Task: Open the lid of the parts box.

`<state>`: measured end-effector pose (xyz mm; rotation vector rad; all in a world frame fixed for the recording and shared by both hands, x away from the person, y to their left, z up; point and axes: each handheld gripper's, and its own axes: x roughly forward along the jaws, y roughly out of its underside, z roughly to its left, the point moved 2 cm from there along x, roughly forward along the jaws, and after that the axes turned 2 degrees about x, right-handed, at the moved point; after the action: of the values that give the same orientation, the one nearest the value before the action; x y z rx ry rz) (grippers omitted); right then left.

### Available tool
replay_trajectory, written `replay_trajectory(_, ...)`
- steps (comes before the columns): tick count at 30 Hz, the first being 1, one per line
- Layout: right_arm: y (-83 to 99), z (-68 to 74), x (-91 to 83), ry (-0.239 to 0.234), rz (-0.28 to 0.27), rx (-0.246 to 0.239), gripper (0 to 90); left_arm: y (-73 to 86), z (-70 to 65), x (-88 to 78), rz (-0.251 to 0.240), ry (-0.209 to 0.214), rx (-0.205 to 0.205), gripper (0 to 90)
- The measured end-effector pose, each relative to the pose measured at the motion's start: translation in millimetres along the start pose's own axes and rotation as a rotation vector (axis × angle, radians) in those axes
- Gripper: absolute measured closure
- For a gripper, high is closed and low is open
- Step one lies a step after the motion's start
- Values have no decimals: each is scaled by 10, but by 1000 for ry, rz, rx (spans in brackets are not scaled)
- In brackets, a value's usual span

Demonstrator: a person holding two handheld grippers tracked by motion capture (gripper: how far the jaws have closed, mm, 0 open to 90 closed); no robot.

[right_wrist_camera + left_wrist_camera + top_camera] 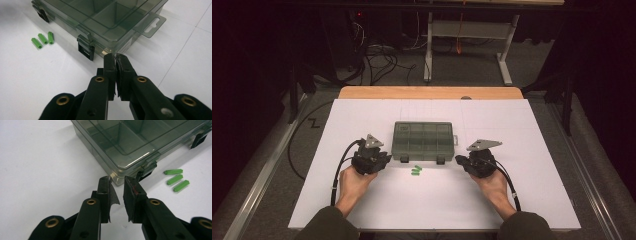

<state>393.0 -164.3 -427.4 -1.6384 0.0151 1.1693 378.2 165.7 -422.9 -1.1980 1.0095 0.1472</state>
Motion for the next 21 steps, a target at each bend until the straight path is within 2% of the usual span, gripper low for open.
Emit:
replay_trajectory(5,-1,0,27,2,23,1,900,8,-4,44,30,-17,14,764)
replay_trajectory(21,-41,22,95,-1,37,3,898,-1,-5,88,35,-28,15,763)
